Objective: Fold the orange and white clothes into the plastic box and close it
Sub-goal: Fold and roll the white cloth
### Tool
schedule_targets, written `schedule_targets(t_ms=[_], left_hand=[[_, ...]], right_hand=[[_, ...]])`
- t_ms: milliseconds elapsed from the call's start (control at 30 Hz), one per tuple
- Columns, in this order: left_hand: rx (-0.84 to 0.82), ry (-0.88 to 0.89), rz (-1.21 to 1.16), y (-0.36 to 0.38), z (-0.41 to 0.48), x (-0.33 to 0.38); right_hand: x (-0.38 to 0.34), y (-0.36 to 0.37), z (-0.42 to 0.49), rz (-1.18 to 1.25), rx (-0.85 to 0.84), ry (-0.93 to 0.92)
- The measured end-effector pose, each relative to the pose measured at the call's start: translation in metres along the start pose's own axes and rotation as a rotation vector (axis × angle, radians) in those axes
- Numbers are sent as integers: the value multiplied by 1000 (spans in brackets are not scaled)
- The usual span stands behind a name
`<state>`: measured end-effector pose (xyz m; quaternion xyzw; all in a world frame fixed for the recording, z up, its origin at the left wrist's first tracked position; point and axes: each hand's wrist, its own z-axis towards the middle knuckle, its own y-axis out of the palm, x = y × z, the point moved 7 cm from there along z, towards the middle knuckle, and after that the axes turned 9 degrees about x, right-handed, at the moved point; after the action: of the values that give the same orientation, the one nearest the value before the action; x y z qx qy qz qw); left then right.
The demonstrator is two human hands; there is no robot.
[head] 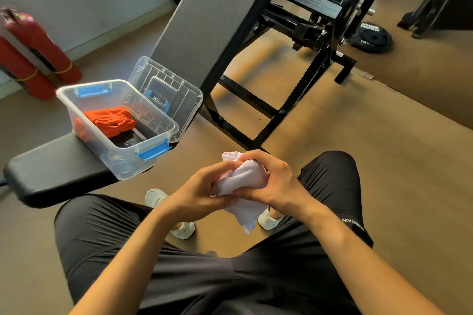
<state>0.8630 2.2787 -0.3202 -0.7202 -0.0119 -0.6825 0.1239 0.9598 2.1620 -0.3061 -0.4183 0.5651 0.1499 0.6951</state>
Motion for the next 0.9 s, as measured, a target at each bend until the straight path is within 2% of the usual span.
schedule_targets(t_ms=[133,267,367,433,533,667,800,900], left_hand=[[98,51,30,1,-1,7],[332,136,120,-6,-5,8],[471,131,151,-12,-7,1],[452,48,106,-8,-6,-11],[339,-120,-136,6,-4,-23],[316,-173,-243,10,-3,-23],[365,-244,-290,6,-3,-28],[354,-273,-287,0,-2,-29]], right_hand=[[4,-3,-1,52,62,66],[12,-6,-3,118,139,126],[18,-7,-6,196,160,179],[20,-7,-8,253,163,199],[21,-4,-9,289,137,231],[21,-5,-8,226,76,238],[10,-5,-8,105,-94,141],[-1,5,-13,35,-305,48]])
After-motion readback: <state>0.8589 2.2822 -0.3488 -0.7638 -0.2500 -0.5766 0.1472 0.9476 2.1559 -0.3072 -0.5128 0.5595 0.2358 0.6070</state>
